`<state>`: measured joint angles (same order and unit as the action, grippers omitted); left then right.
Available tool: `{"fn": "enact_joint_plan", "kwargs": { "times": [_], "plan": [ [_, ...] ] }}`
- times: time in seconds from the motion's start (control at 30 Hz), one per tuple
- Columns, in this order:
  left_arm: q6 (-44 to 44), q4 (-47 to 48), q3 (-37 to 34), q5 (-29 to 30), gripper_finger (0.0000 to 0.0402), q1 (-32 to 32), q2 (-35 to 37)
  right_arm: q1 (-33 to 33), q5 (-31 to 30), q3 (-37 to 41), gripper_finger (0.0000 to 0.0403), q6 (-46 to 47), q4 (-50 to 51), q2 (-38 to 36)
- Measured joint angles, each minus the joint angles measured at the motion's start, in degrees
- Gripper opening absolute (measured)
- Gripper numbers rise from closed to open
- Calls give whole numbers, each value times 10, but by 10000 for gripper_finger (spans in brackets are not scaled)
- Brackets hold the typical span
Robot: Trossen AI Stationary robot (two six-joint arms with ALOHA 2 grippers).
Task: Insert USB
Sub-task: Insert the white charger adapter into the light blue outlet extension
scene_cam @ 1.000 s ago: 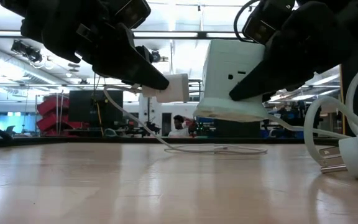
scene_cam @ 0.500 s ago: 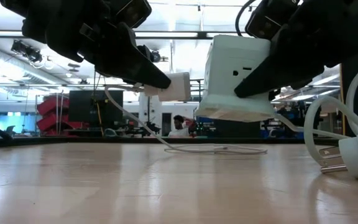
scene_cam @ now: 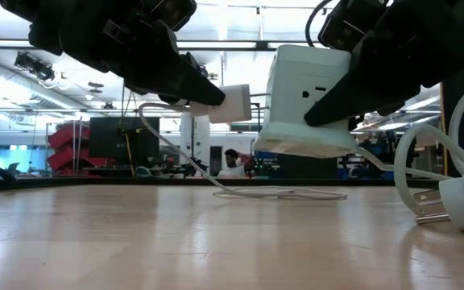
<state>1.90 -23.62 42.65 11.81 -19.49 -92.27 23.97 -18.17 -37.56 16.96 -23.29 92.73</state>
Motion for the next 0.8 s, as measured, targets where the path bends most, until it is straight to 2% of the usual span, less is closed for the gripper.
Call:
{"fn": "enact_joint_plan", "kwargs": {
  "times": [0.5, 0.8],
  "plan": [
    [37, 23, 22, 2, 121, 2, 0, -8, -16, 1, 287, -1, -6, 0],
    [46, 20, 22, -5, 121, 11, 0, -10, -30, -46, 287, -8, 69, 0]
  ]
}}
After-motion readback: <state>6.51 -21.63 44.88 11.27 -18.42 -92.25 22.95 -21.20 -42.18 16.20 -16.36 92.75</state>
